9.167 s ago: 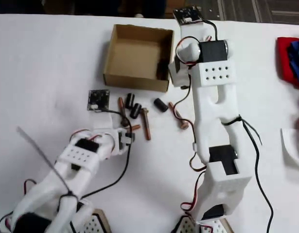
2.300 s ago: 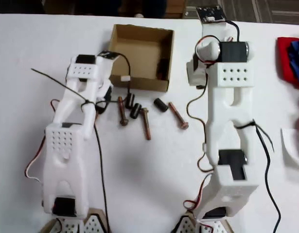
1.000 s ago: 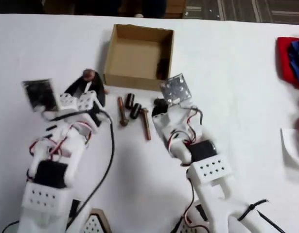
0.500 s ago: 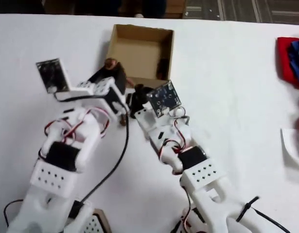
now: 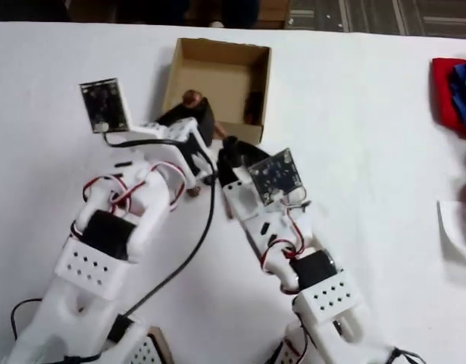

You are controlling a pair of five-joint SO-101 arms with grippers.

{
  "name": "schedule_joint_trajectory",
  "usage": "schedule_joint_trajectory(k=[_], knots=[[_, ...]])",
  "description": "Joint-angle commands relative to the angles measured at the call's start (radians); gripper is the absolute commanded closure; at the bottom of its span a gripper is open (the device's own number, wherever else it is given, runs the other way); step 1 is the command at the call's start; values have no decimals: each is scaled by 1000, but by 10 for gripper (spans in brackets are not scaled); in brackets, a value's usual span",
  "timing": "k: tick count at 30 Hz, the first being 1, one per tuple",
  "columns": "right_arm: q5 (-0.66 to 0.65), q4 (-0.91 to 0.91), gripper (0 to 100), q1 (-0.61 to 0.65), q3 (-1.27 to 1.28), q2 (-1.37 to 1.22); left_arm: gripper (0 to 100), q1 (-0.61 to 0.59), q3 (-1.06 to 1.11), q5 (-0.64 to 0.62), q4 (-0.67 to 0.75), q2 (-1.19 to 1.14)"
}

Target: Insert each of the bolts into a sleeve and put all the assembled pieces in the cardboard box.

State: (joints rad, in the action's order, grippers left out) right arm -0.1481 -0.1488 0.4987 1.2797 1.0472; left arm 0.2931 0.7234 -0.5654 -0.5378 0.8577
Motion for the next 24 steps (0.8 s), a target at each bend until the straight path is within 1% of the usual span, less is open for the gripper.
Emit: schedule_joint_trajectory(k=[1, 4, 8, 13, 18, 24], knots=[[-5, 73, 975, -58, 9, 36, 975, 46, -58, -6, -31, 8], [-6, 119, 975, -81, 31, 36, 975, 48, -59, -8, -26, 6], [-6, 116, 975, -74, 37, 38, 975, 48, -62, -9, -18, 2], [-6, 114, 975, -33, 38, 38, 975, 44, -139, -9, -12, -3], [-6, 114, 975, 1, 37, 38, 975, 40, -196, -9, -21, -97], [-6, 114, 975, -12, 37, 42, 975, 46, -245, -8, -23, -190]])
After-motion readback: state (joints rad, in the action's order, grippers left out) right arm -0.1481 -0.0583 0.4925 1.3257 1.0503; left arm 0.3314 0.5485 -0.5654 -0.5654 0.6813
